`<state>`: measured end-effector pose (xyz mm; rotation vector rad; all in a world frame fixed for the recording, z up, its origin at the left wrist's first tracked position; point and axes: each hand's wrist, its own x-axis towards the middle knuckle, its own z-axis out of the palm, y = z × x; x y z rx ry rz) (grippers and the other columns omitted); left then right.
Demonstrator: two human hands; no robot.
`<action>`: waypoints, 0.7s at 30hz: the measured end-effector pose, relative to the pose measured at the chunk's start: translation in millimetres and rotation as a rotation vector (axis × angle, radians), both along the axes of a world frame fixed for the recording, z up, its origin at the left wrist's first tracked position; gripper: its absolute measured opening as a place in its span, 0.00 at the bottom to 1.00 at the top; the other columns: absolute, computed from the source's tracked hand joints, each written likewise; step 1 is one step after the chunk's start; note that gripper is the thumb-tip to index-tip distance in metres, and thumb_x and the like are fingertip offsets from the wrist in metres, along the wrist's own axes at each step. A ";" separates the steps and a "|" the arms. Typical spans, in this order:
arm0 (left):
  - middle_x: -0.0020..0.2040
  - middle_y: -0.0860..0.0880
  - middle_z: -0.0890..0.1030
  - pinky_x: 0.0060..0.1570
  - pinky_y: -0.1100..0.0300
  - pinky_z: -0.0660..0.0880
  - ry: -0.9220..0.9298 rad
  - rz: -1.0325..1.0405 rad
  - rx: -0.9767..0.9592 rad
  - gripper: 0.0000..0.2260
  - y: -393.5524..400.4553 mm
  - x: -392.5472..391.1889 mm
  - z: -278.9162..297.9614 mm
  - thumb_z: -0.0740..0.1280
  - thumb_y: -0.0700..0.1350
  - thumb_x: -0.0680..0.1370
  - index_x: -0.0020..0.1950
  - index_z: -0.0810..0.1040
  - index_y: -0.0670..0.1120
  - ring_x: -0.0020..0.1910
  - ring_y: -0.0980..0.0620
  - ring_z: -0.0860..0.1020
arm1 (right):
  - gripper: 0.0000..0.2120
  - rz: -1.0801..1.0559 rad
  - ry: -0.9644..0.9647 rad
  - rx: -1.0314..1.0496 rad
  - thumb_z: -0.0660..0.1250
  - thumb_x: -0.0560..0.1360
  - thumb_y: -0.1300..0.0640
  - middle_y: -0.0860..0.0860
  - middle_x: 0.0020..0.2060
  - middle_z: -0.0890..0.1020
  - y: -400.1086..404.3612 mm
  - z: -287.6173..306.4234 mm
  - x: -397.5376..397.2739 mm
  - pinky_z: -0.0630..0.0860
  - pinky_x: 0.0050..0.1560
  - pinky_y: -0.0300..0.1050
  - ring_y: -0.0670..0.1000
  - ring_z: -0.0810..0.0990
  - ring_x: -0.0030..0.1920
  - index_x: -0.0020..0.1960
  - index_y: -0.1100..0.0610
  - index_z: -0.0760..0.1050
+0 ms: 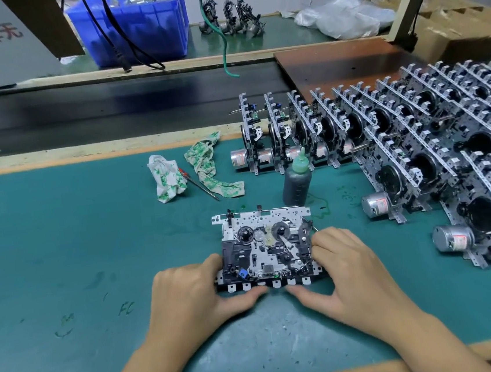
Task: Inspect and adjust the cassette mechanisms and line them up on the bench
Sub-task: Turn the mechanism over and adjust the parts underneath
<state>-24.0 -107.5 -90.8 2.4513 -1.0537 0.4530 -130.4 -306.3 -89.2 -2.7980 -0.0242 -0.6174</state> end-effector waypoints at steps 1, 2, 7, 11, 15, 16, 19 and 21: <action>0.16 0.49 0.66 0.17 0.59 0.65 0.008 -0.031 0.002 0.28 0.7 2.0 0.4 0.61 0.72 0.62 0.25 0.68 0.46 0.15 0.50 0.69 | 0.21 -0.014 -0.005 -0.019 0.62 0.71 0.38 0.48 0.34 0.72 0.9 -0.3 -0.4 0.65 0.42 0.39 0.50 0.71 0.36 0.34 0.56 0.71; 0.16 0.50 0.67 0.16 0.59 0.66 0.022 -0.055 0.002 0.29 1.6 3.5 1.1 0.61 0.73 0.62 0.25 0.68 0.46 0.15 0.50 0.69 | 0.21 -0.026 -0.008 -0.036 0.61 0.72 0.38 0.48 0.34 0.72 1.7 -0.5 -0.4 0.64 0.42 0.39 0.50 0.71 0.36 0.34 0.56 0.71; 0.16 0.50 0.66 0.17 0.61 0.65 0.053 -0.088 -0.001 0.29 3.6 1.1 4.2 0.61 0.73 0.62 0.25 0.65 0.47 0.16 0.50 0.69 | 0.22 -0.075 -0.031 -0.117 0.60 0.71 0.39 0.49 0.34 0.74 0.8 -0.6 0.0 0.65 0.45 0.41 0.51 0.72 0.37 0.35 0.58 0.73; 0.16 0.50 0.65 0.17 0.63 0.64 0.026 -0.074 -0.027 0.26 -0.2 -5.4 2.8 0.63 0.71 0.62 0.26 0.62 0.49 0.15 0.49 0.68 | 0.26 -0.095 -0.035 -0.121 0.62 0.66 0.33 0.48 0.34 0.75 -0.7 -0.1 -0.2 0.66 0.46 0.42 0.51 0.73 0.37 0.34 0.58 0.74; 0.16 0.50 0.64 0.18 0.63 0.62 0.012 -0.054 -0.005 0.28 -1.2 -6.4 3.0 0.63 0.71 0.62 0.24 0.65 0.46 0.15 0.48 0.67 | 0.25 -0.179 -0.092 -0.118 0.63 0.65 0.34 0.47 0.31 0.73 5.3 -0.3 0.7 0.64 0.38 0.39 0.50 0.72 0.34 0.31 0.57 0.71; 0.16 0.50 0.64 0.18 0.63 0.61 0.013 -0.023 -0.006 0.27 -2.0 -6.8 3.9 0.62 0.71 0.62 0.24 0.65 0.47 0.15 0.48 0.67 | 0.24 -0.156 -0.088 -0.110 0.63 0.65 0.35 0.48 0.31 0.73 4.2 -0.2 0.7 0.64 0.38 0.39 0.51 0.72 0.35 0.31 0.57 0.71; 0.15 0.49 0.64 0.20 0.64 0.58 0.004 0.012 -0.016 0.24 -3.3 -7.6 4.1 0.62 0.71 0.62 0.27 0.60 0.51 0.14 0.49 0.66 | 0.22 -0.046 -0.061 -0.127 0.63 0.67 0.38 0.50 0.34 0.75 -2.8 0.1 0.6 0.66 0.43 0.41 0.53 0.74 0.36 0.33 0.59 0.72; 0.16 0.49 0.63 0.20 0.64 0.58 -0.004 0.005 -0.019 0.24 -1.5 -7.2 3.4 0.62 0.70 0.62 0.27 0.61 0.51 0.14 0.49 0.66 | 0.21 -0.041 -0.071 -0.158 0.63 0.69 0.40 0.50 0.33 0.75 -3.5 -0.1 0.8 0.66 0.45 0.42 0.54 0.74 0.36 0.33 0.59 0.73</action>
